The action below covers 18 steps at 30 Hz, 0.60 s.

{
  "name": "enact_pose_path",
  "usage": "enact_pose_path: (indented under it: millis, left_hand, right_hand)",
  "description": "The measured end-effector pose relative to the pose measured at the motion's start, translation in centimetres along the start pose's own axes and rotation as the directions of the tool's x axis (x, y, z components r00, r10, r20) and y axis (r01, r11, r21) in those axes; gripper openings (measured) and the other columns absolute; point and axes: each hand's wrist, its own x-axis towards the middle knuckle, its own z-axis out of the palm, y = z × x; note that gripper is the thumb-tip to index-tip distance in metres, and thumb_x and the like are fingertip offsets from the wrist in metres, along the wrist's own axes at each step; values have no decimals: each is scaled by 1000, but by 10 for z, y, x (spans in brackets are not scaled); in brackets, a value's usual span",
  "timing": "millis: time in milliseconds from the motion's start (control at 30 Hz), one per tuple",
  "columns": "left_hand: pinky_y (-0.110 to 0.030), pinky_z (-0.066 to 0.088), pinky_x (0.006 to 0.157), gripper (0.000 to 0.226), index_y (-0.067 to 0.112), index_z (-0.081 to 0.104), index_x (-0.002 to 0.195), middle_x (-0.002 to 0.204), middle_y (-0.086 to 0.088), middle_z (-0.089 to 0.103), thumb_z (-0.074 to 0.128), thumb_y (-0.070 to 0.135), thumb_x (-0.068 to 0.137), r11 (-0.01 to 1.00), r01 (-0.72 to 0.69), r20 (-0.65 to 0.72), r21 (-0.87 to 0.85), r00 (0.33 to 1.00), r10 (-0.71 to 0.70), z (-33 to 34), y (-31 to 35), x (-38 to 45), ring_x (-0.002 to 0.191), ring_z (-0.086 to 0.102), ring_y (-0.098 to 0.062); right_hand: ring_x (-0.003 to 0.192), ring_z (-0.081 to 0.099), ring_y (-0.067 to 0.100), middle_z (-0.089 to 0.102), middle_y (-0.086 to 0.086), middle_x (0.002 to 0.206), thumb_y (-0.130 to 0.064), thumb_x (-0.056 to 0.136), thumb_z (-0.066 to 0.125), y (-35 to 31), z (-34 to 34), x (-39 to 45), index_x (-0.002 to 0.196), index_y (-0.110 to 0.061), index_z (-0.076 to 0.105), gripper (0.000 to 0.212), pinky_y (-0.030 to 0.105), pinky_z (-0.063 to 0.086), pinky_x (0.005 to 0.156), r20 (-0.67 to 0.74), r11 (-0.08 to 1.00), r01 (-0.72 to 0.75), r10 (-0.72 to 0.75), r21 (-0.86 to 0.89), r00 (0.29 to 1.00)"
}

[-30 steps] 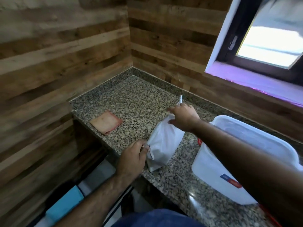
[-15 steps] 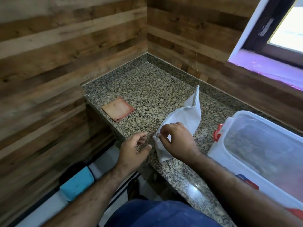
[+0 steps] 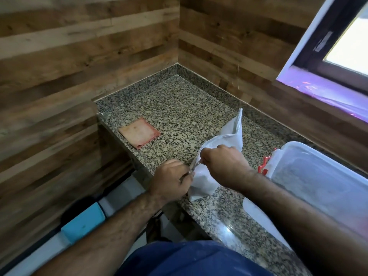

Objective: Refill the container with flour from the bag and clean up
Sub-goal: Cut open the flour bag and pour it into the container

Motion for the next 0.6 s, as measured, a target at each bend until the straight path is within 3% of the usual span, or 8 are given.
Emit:
enact_pose_path:
  millis: [100,267,400,500,600]
  left_hand:
    - [-28,33,54,38,14,51,60,64,12,34,83,8,80,996,-81,62,-36,995,83,-2,-9,12,61,36,-13]
    - [-29,32,52,34,16,45,58,55,4,38,68,20,83,982,-125,237,-142,959,156,-4,-23,33,59,36,-15]
    - [-25,32,54,40,27,35,60,52,4,33,70,15,76,966,-154,376,-210,899,224,-7,-30,49,53,35,-17]
    - [-23,22,57,42,24,30,59,51,0,31,69,16,73,951,-182,454,-250,846,281,-8,-37,59,50,35,-22]
    - [-25,27,54,38,19,32,56,50,-2,29,65,20,73,939,-174,505,-296,806,309,-7,-44,67,47,34,-24]
  right_hand:
    - [80,58,19,73,-2,99,-32,112,50,16,-14,13,118,-29,68,19,33,43,76,45,997,-10,13,-77,999]
    - [68,57,7,62,-11,83,-35,110,53,67,-29,53,113,-26,71,21,27,44,58,177,988,-148,154,-47,972]
    - [82,65,20,74,0,96,-28,108,51,105,-32,86,106,-20,74,24,32,49,67,180,972,-235,236,-29,955]
    - [86,68,22,77,1,101,-25,105,53,124,-36,106,108,-20,77,25,34,55,75,197,967,-256,252,-9,947]
    - [95,72,24,78,3,104,-25,104,59,136,-37,123,111,-18,78,22,36,60,85,244,961,-276,266,7,933]
